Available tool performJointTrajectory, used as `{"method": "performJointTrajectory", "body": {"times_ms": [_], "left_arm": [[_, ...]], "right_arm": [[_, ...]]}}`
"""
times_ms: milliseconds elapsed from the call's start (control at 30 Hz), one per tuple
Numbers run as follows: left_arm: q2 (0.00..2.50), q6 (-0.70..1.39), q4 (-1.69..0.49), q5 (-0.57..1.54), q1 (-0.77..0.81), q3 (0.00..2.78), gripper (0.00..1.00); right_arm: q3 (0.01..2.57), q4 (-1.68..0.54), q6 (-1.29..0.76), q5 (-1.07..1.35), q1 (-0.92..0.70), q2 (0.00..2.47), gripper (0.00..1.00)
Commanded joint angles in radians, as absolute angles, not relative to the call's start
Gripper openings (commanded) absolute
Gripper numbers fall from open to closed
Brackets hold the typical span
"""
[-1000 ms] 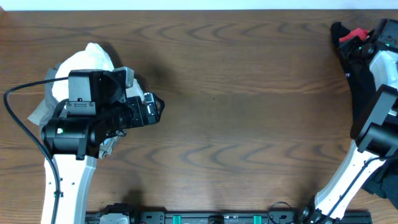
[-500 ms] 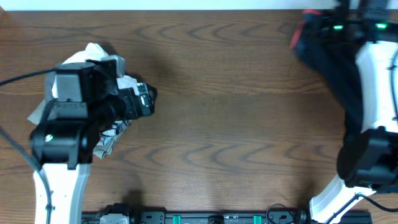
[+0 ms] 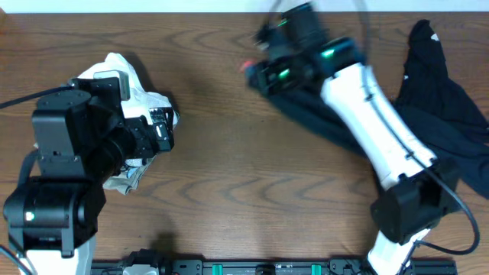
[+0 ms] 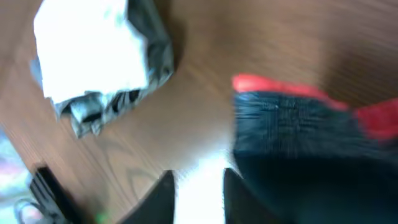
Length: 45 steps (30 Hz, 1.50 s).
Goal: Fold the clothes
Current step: 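Drag the waistband leftward with the right gripper toward the left gripper, then grasp the waistband with the left gripper and release the right gripper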
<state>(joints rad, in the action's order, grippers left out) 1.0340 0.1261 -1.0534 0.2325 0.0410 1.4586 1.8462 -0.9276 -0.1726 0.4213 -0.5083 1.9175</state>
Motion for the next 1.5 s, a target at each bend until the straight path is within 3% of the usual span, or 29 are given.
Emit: {"method": "performJointTrajectory", "body": {"times_ms": [0, 67, 167, 400, 533, 767, 1200, 1400, 1467], "left_arm": [[1.050, 0.097, -1.062, 0.215, 0.040, 1.468, 0.98], [1.060, 0.097, -1.068, 0.216, 0.041, 1.468, 0.98], [1.088, 0.097, -1.092, 0.226, 0.041, 1.468, 0.98], [1.228, 0.082, -1.123, 0.332, 0.105, 1.438, 0.98], [1.345, 0.058, -1.121, 0.332, 0.207, 1.428, 1.00], [1.597, -0.019, -1.066, 0.328, 0.376, 1.428, 0.99], [1.936, -0.049, -0.917, 0.321, 0.509, 1.428, 0.99], [2.038, -0.049, -0.856, 0.249, 0.525, 1.428, 0.94], [2.065, -0.049, -0.846, 0.215, 0.525, 1.428, 0.89]], "right_arm": [[1.853, -0.936, -0.115, 0.253, -0.536, 1.893, 0.35], [1.853, -0.942, -0.139, 0.209, -0.513, 1.868, 0.55], [1.853, -0.964, -0.209, 0.147, -0.418, 1.829, 0.68], [1.853, -1.110, -0.282, 0.146, -0.105, 1.837, 0.79], [1.853, -1.161, -0.300, 0.146, 0.060, 1.883, 0.80], [1.852, -1.197, -0.328, 0.146, 0.271, 2.054, 0.73], [1.851, -1.170, -0.299, 0.150, 0.335, 2.160, 0.84], [1.851, -1.169, -0.298, 0.155, 0.334, 2.160, 0.85], [1.851, -1.167, -0.298, 0.158, 0.334, 2.160, 0.86]]}}
